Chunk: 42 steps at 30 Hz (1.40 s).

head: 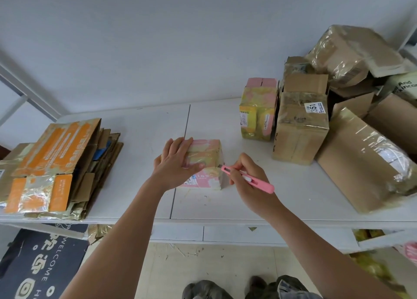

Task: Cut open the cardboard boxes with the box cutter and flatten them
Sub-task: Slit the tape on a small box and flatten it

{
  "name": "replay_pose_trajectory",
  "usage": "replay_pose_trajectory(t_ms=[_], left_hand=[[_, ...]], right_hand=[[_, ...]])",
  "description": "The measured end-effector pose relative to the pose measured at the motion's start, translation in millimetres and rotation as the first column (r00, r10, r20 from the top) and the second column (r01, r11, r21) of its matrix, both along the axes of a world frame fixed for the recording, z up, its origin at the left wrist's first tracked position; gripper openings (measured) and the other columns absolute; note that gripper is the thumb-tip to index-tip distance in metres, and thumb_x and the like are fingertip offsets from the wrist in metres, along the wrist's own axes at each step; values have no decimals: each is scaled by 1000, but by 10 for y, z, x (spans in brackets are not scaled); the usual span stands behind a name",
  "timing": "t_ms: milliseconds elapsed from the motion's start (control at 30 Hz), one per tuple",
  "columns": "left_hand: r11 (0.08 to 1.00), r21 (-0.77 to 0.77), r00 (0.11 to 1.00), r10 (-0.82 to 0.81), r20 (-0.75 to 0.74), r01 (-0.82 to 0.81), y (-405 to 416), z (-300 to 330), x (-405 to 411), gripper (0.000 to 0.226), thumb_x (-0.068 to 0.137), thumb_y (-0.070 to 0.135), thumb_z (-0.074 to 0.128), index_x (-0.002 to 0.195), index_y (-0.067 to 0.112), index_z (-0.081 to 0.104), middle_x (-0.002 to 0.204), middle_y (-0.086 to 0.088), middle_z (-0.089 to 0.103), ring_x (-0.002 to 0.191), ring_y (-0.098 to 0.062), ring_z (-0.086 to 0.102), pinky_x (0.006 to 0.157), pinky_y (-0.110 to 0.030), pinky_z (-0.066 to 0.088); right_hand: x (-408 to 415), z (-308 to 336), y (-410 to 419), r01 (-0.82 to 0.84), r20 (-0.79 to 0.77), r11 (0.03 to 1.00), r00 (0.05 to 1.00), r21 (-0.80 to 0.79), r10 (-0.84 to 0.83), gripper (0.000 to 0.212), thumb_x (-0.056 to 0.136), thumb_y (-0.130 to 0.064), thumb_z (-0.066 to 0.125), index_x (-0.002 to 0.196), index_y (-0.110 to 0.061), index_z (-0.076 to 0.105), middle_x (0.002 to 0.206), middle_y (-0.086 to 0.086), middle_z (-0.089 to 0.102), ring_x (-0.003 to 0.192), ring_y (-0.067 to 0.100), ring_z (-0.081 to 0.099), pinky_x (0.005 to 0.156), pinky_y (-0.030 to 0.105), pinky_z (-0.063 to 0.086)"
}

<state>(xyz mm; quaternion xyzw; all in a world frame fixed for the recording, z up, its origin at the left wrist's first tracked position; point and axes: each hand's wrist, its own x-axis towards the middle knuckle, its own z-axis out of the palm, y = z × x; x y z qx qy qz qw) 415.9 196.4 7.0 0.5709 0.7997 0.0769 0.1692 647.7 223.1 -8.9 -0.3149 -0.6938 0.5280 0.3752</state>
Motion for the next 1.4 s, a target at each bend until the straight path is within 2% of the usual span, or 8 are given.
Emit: replay_pose_trajectory(t_ms=[100, 233, 500, 667, 800, 933, 1100, 1400], left_hand=[[1000, 20, 1000, 21, 9, -21, -3, 13, 23, 87, 81, 77, 46, 153, 41, 13, 159, 18, 7, 149, -9, -9, 117, -48, 7], [999, 48, 999, 21, 24, -22, -19, 36, 56, 81, 84, 72, 48, 152, 40, 17, 159, 17, 11, 149, -8, -6, 118, -47, 7], [994, 107, 1000, 15, 13, -16, -78, 45, 122, 68, 88, 70, 41, 149, 43, 26, 158, 20, 18, 149, -6, 0, 120, -44, 9], [986, 169, 999, -7, 37, 1, -117, 52, 124, 80, 73, 84, 34, 143, 45, 34, 157, 22, 24, 149, -5, 3, 121, -45, 9], [962, 197, 972, 156, 176, -190, -187, 34, 34, 88, 66, 85, 50, 142, 46, 32, 159, 12, 16, 150, -10, -4, 121, -47, -3], [841, -37, 714, 481, 509, -540, -409, 32, -145, 115, 64, 65, 78, 152, 39, 8, 151, 0, 19, 139, -31, 29, 113, -54, 32], [757, -216, 238, 441, 865, -617, -493, 65, -51, 92, 80, 23, 81, 146, 48, 20, 119, -8, 66, 86, -34, 73, 72, -45, 61], [665, -146, 259, 470, 844, -733, -424, 99, 163, 91, 81, 0, 60, 153, 39, 18, 114, -13, 63, 91, -33, 70, 68, -51, 61]], right_hand=[[137, 40, 108, 56, -25, 998, 998, 12, -55, 29, 92, -34, 52, 83, -6, 46, 72, 16, 58, 66, 29, 56, 57, 37, 45], [317, -233, 417, 178, 164, 956, 962, 233, -220, 10, 99, -14, 48, 93, -7, 49, 83, 2, 59, 69, 11, 57, 59, 26, 43], [486, -690, 920, -215, 843, 908, 492, 360, -218, 47, 92, 2, 52, 134, -18, 51, 111, 4, 57, 111, 24, 52, 87, 33, 45], [-80, -166, 770, -52, 407, 982, 913, 184, -28, 33, 102, -20, 50, 135, -20, 56, 115, -3, 63, 111, 7, 57, 96, 23, 45], [-499, 163, 520, -199, 376, 974, 915, 106, 146, 36, 102, -31, 51, 136, -25, 57, 116, -6, 67, 106, 5, 61, 89, 15, 44], [-603, 153, 272, -254, 502, 928, 861, 272, 89, 42, 98, -30, 56, 139, -22, 55, 107, 6, 67, 96, 21, 63, 82, 28, 45], [-733, 157, 125, -254, 591, 899, 807, 357, -7, 33, 99, -32, 51, 126, -13, 57, 108, 7, 63, 96, 26, 61, 82, 36, 47], [-935, 282, 144, -283, 737, 865, 663, 413, -135, 50, 91, -55, 59, 110, -9, 50, 105, 6, 60, 92, 30, 62, 68, 34, 41]])
